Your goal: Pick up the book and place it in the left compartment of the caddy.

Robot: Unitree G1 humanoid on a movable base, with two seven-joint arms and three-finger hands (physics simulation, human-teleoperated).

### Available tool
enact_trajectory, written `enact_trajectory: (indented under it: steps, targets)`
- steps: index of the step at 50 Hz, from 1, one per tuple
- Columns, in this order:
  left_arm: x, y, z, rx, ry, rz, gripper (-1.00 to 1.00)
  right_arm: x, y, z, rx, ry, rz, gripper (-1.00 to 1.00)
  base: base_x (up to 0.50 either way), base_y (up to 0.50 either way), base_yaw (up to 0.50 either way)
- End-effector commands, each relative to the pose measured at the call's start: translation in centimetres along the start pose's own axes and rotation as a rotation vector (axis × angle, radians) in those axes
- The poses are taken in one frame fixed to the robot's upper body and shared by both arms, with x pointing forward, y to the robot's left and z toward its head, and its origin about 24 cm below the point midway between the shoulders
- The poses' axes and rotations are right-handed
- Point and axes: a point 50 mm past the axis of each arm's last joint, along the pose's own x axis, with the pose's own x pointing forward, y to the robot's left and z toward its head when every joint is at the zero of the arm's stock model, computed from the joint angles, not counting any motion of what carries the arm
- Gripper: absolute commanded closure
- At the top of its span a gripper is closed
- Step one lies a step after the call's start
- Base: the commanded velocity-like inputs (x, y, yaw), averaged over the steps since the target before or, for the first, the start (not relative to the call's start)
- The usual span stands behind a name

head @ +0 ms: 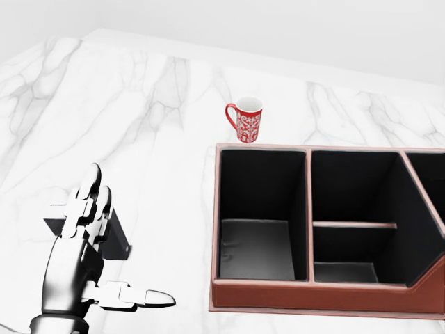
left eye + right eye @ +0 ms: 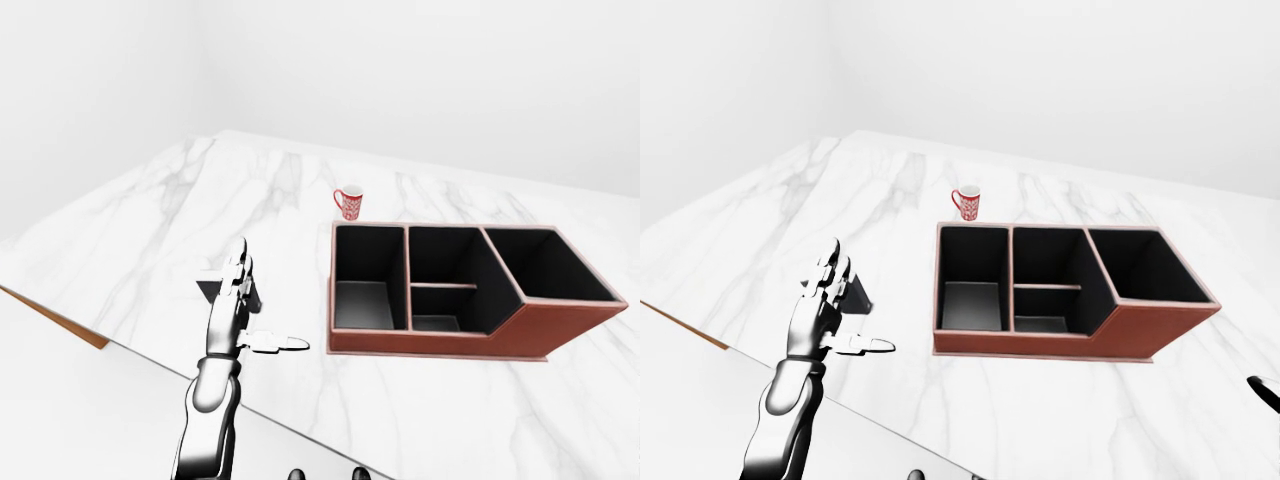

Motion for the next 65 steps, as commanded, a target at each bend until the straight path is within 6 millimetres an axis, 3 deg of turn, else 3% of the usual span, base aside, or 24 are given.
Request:
enact_trajectory:
  steps: [1, 35, 36, 46, 53, 58, 65]
  targets:
    - [0.0, 0.0, -0.1, 0.0, 0.003, 0.0, -1.0, 0.0, 0.0, 0.1, 0.0, -0.002, -0.001, -1.0, 0.18, 0.04, 0.0]
    - [0.2, 0.4, -0.1, 0.002, 0.002, 0.026, -1.0, -0.1, 0.1, 0.0, -0.004, 0.003, 0.015, -1.0, 0.11, 0.04, 0.0]
    - [0.0, 0.8, 0.9, 0.095, -0.032, 0.083, -1.0, -0.1, 0.1, -0.1, -0.007, 0.004, 0.015, -1.0, 0.0, 0.0, 0.0]
    - [-0.2, 1.7, 2.9, 0.25, -0.11, 0.188, -1.0, -0.1, 0.1, -0.1, -0.012, 0.006, 0.017, -1.0, 0.0, 0.0, 0.0]
    - [0.4, 2.1, 2.7, 0.304, -0.084, 0.235, -1.0, -0.1, 0.2, -0.2, -0.014, 0.007, 0.018, -1.0, 0.0, 0.0, 0.0]
    - [0.1, 2.7, 4.3, 0.463, -0.118, 0.324, -1.0, -0.1, 0.1, -0.4, -0.016, 0.014, 0.017, -1.0, 0.0, 0.0, 0.0]
    - [0.2, 3.6, 4.2, 0.564, -0.117, 0.369, -1.0, -0.1, 0.1, -0.2, -0.017, 0.01, 0.016, -1.0, 0.0, 0.0, 0.0]
